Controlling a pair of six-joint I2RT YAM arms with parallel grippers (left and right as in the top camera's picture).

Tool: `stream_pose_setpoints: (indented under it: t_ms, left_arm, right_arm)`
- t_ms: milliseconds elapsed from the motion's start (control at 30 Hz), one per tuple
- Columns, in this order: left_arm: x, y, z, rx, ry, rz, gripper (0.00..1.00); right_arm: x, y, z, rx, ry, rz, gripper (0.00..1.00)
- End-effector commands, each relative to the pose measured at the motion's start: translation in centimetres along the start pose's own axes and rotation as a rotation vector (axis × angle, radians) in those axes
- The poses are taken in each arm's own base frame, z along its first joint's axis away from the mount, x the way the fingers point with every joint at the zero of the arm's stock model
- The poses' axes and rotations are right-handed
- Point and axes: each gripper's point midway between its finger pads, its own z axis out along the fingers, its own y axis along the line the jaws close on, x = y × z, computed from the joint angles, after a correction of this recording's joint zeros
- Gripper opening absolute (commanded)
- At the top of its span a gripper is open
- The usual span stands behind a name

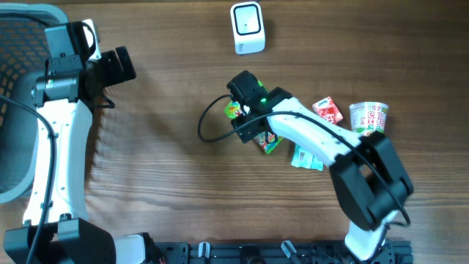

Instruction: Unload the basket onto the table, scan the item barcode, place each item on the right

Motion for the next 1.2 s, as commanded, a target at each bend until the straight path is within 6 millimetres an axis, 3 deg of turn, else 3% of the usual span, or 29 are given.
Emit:
stream_pose_setpoints:
  t_ms: [0, 67, 100, 133, 167, 200, 233, 300, 400, 500, 533, 633, 700, 800, 867, 1067, 1167]
  left_arm:
    - [-0.5, 0.1, -0.5, 0.005, -0.019, 0.009, 1.0]
    - [-0.5, 0.1, -0.5, 0.005, -0.018, 0.009, 1.0]
    - [-0.5, 0.1, -0.5, 0.005, -0.019, 0.009, 1.0]
    - [-0.5, 0.1, -0.5, 0.005, -0.019, 0.009, 1.0]
    - [-0.5, 0.1, -0.5, 0.005, -0.019, 0.009, 1.0]
    - [-0.5, 0.1, -0.5, 0.005, -0.019, 0.009, 1.0]
    - [-0.5, 0.1, -0.5, 0.005, -0.019, 0.009, 1.0]
    - [-0.5, 0.1, -0.5, 0.005, -0.019, 0.009, 1.0]
    - [-0.5, 0.1, -0.5, 0.005, -0.019, 0.009, 1.0]
    - [-0.5, 0.1, -0.5, 0.005, -0.018, 0.009, 1.0]
    - [-0.5, 0.1, -0.5, 0.005, -0.019, 0.009, 1.0]
    - [-0.5, 0.1, -0.5, 0.005, -0.018, 0.009, 1.0]
    - [-0.5, 0.1, -0.5, 0.005, -0.019, 0.009, 1.0]
    - [-0.5, 0.1, -0.5, 0.005, -0.018, 0.009, 1.0]
    - [-0.5, 0.1, -0.5, 0.005, -0.018, 0.009, 1.0]
    - [-0.5, 0.1, -0.5, 0.005, -0.018, 0.009, 1.0]
    - [-0.5, 0.1, -0.5, 0.005, -0.018, 0.009, 1.0]
  right_arm:
    - [2.9, 1.9, 4.0, -0.082, 0.122, -0.056, 0.81]
    - [3.9, 1.1, 5.6, -0.026, 0.163, -0.063, 0.79]
    - [4.3, 0.8, 6.2, -0.007, 0.177, -0.067, 0.72]
    - [4.5, 0.9, 6.5, -0.008, 0.188, -0.067, 0.54]
    - [4.7, 0.9, 6.6, -0.009, 0.193, -0.064, 0.29]
    - [4.8, 1.0, 6.5, -0.012, 0.198, -0.058, 0.12]
    - [4.7, 0.9, 6.2, -0.009, 0.197, -0.041, 0.04]
    - [4.1, 0.9, 5.4, -0.011, 0.175, -0.039, 0.04]
    - [1.8, 1.9, 1.5, -0.104, 0.07, -0.02, 0.04]
    - [-1.0, 3.7, -4.8, -0.254, -0.093, -0.015, 0.04]
    - [-2.0, 5.0, -8.4, -0.361, -0.173, -0.008, 0.04]
    - [-2.5, 8.1, -12.3, -0.592, -0.212, 0.053, 0.04]
    - [-2.5, 10.6, -13.6, -0.768, -0.192, 0.068, 0.04]
    - [-2.6, 13.0, -14.4, -0.97, -0.131, 0.121, 0.04]
    - [-3.0, 13.9, -13.8, -1.049, -0.096, 0.177, 0.04]
    - [-2.7, 16.6, -9.0, -1.282, 0.032, 0.278, 0.04]
    - [-2.6, 16.8, -7.1, -1.369, 0.069, 0.285, 0.04]
